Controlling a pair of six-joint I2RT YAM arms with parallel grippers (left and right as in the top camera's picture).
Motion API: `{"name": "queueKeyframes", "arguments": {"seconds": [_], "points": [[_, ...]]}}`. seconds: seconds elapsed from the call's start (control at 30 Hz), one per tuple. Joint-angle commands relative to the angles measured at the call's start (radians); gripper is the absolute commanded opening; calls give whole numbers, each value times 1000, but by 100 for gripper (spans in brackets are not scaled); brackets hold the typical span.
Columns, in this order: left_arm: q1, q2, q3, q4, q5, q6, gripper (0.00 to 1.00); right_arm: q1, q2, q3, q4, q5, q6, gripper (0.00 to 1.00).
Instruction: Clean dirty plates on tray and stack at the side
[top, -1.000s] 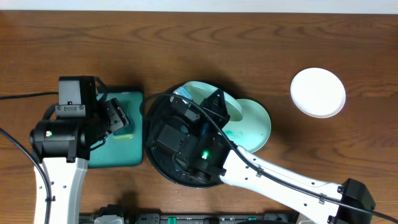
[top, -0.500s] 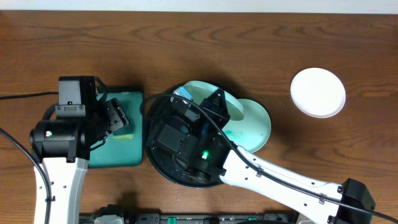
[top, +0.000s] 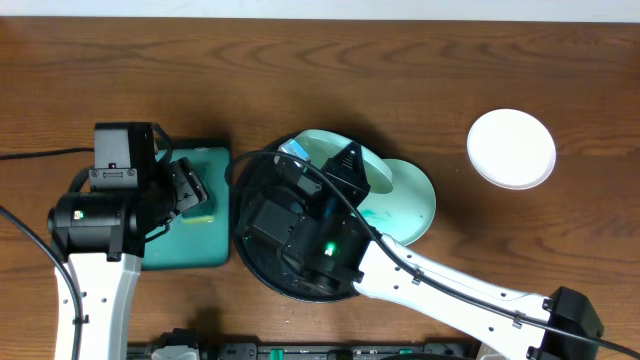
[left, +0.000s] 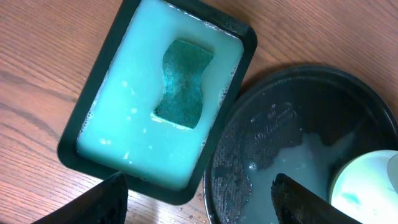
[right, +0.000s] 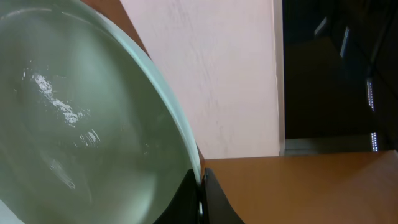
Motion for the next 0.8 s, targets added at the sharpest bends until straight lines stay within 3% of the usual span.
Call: {"name": "queueKeyframes", "arguments": {"seconds": [0.0,0.07,0.23,0.3,0.4,0.47,0.5,0.53,0.63,0.67,0.77], "points": [[3,4,-10,-5,9,2,75,8,-19,1,0,39,1,1],[3,4,-10,-5,9,2,74,0,-19,1,9,-17,2,1],[3,4,-10,-10,10,2,74,-90,-18,1,47,-403,57,1],[3,4,-10,-20,9,3,75,-71,-21,1,24,-352,88,1],[3,4,-11,-23,9,18,75,-51,-18,-2,65,3,85,1],[3,4,-11,-21,9,18,75,-69,-18,-1,140,164,-6,1],[3,4,-11,-21,9,18,74,-75,-19,-1,160,135,-62,1],[3,4,-11,-22,9,18,75,-69,-21,-1,142,-66,-117,1],[3,4,-14,-20,9,18,74,-54,-21,-1,110,-492,-96,1],[3,4,-14,-20,9,18,75,-55,-19,-1,114,-507,-47,1],[3,4,-14,-26,9,18,74,-66,-13,-1,120,-181,110,1]]}}
